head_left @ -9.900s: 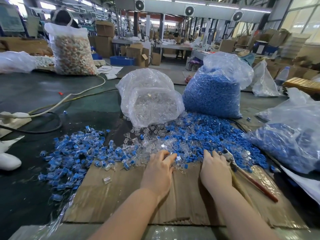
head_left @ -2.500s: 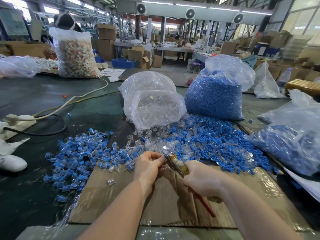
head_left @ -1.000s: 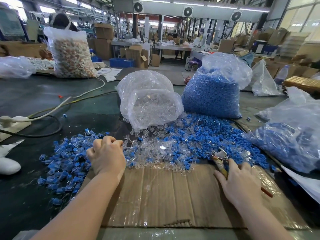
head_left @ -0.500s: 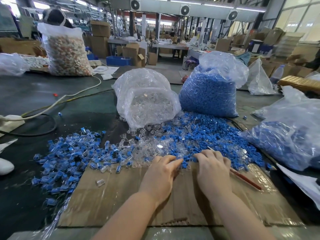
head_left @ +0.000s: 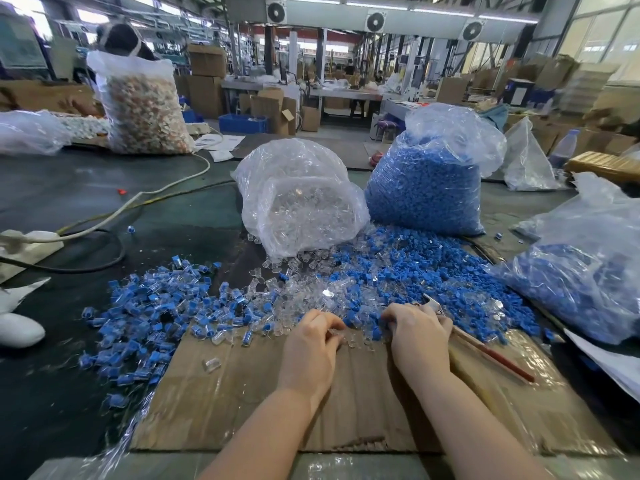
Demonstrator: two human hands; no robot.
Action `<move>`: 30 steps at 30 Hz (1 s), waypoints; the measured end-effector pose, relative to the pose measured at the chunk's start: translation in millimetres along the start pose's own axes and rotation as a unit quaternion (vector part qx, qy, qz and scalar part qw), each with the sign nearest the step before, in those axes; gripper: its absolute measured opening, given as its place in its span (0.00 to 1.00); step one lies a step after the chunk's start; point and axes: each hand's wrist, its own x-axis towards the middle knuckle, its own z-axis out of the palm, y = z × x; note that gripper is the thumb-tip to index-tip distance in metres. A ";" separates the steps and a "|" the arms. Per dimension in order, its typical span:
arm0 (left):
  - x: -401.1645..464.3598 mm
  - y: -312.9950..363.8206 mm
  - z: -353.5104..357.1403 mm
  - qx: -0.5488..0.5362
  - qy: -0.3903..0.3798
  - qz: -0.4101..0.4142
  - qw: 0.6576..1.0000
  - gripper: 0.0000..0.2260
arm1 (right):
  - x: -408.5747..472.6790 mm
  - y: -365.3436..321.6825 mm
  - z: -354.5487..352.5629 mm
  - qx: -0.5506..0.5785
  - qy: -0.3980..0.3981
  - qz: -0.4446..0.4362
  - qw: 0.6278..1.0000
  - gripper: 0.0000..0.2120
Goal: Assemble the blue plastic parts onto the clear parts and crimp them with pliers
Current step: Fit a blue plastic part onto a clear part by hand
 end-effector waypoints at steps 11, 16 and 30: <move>-0.1 0.8 0.1 -0.022 0.034 -0.023 0.999 0.09 | -10.3 -9.7 2.9 0.109 0.032 -0.011 0.994 0.09; 0.4 -0.2 0.0 -0.025 0.049 -0.037 0.998 0.05 | -15.1 -11.9 5.7 0.168 0.091 0.007 0.982 0.05; -0.6 -2.8 -2.9 -0.018 0.056 -0.043 0.997 0.01 | -28.7 -15.0 9.6 0.215 0.129 -0.007 0.968 0.02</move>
